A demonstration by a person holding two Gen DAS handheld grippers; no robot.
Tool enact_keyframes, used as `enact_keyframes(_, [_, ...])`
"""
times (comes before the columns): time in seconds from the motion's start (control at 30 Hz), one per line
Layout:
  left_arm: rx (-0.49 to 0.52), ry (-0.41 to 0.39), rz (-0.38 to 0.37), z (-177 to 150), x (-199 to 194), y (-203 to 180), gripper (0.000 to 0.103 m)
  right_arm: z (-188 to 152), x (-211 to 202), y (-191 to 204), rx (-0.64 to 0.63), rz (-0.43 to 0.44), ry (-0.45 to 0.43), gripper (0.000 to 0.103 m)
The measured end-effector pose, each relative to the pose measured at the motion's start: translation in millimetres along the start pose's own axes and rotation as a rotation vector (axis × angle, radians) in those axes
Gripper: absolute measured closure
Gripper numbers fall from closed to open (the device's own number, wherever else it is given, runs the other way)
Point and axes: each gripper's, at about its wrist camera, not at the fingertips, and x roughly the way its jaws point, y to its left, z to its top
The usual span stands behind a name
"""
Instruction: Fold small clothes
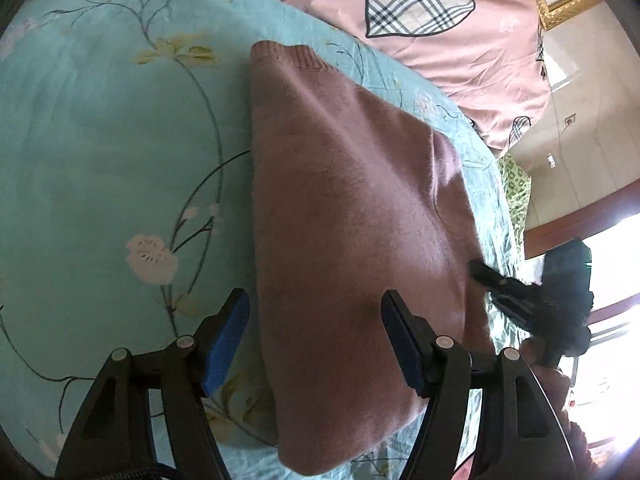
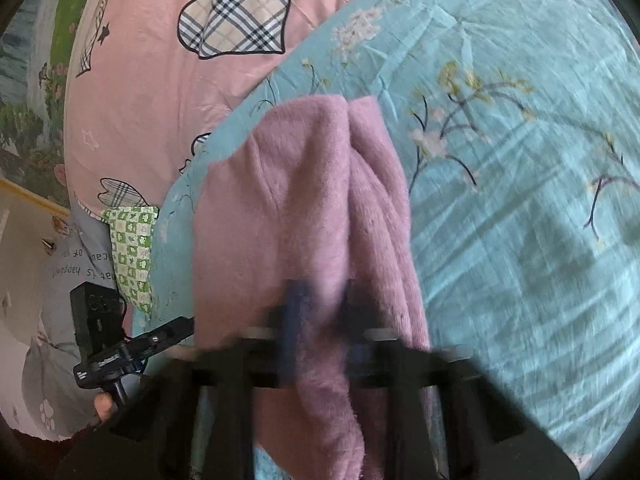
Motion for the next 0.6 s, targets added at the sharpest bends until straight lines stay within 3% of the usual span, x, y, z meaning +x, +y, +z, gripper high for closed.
enact_keyframes(0.1, [0.027,-0.011,0.008,-1,5,-15,0.034,5,-28,14,-0.031,0.046,-0.079,0.096])
enact_keyframes(0.17, [0.038,0.000,0.022,-2,11,-20,0.034,6,-42,19,-0.071,0.011,-0.113,0.096])
enact_keyframes(0.33, [0.027,0.041,0.057,-3,38,-17,0.033,0,-10,-14,-0.059,-0.151,-0.039,0.096])
enact_keyframes(0.47, [0.013,0.049,0.051,0,44,-12,0.031,-4,1,-28,0.006,-0.121,-0.047,0.095])
enact_keyframes(0.6, [0.033,0.020,0.054,11,35,-15,0.033,0,-9,-24,0.020,-0.129,-0.054,0.087])
